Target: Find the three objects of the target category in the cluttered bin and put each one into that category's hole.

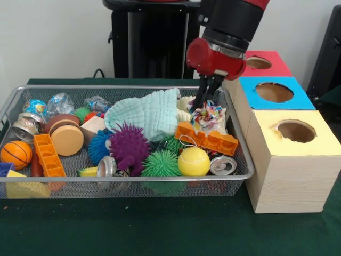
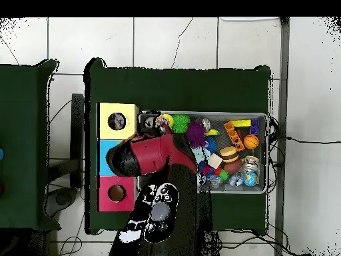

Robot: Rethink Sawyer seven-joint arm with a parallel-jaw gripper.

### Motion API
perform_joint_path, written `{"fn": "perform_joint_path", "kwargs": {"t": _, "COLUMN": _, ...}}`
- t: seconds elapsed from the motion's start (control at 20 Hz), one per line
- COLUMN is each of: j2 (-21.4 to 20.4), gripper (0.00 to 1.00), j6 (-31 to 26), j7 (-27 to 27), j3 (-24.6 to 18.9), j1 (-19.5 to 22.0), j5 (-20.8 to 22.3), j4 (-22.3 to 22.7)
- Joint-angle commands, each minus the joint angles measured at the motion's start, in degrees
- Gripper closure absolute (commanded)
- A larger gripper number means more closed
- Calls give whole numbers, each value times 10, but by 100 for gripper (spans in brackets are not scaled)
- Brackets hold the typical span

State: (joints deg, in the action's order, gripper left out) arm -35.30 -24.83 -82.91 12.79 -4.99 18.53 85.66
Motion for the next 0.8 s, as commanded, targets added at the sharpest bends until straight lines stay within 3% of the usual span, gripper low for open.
{"fn": "perform_joint_path", "kwargs": {"t": 0.05, "j2": -27, "gripper": 100, "j6": -154, "j7": 32, "j3": -93, "j1": 0, "j5": -20, "j4": -100}}
{"fn": "perform_joint_path", "kwargs": {"t": 0.35, "j2": -19, "gripper": 100, "j6": -201, "j7": -33, "j3": -98, "j1": 4, "j5": -48, "j4": -102}}
{"fn": "perform_joint_path", "kwargs": {"t": 0.8, "j2": -18, "gripper": 100, "j6": -220, "j7": -29, "j3": -120, "j1": 13, "j5": -77, "j4": -82}}
